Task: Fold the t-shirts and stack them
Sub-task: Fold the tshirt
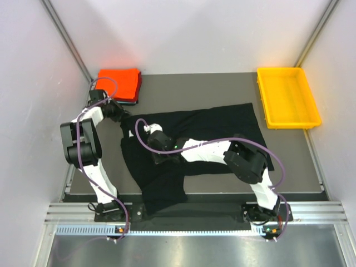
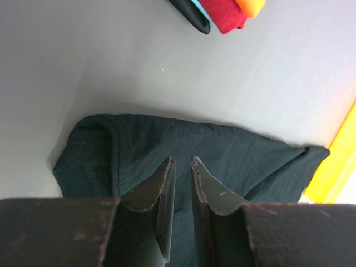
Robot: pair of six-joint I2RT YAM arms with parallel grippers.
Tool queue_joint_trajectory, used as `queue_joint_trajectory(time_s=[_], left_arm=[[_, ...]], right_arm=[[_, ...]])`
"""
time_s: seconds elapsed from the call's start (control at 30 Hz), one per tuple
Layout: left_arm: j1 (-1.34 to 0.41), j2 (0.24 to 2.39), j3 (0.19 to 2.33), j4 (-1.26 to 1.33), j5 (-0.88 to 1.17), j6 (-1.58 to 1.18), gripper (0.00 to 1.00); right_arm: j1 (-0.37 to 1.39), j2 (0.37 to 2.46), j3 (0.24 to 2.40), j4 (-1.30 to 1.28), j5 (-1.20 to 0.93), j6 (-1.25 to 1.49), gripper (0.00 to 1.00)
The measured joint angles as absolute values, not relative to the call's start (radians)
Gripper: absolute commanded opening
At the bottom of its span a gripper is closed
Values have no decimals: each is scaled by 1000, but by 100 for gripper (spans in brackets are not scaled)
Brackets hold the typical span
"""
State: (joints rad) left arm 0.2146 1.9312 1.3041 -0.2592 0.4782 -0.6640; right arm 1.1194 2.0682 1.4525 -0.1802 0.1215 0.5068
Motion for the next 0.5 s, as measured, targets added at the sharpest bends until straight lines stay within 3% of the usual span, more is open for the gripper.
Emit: queue_joint_trajectory(time_s=[0.17,0.3,0.5], left_arm=[[198,1959,1303,-254,429,-663,21],[192,2003,1303,-258,367,-658,19],[190,2038,1358,-279,315,-650,18]], right_arm=[[1119,2068,1453,-179,121,508,1],[1119,2068,1453,-187,119,516,23],[1106,2022,1431,-208,112,527,29]])
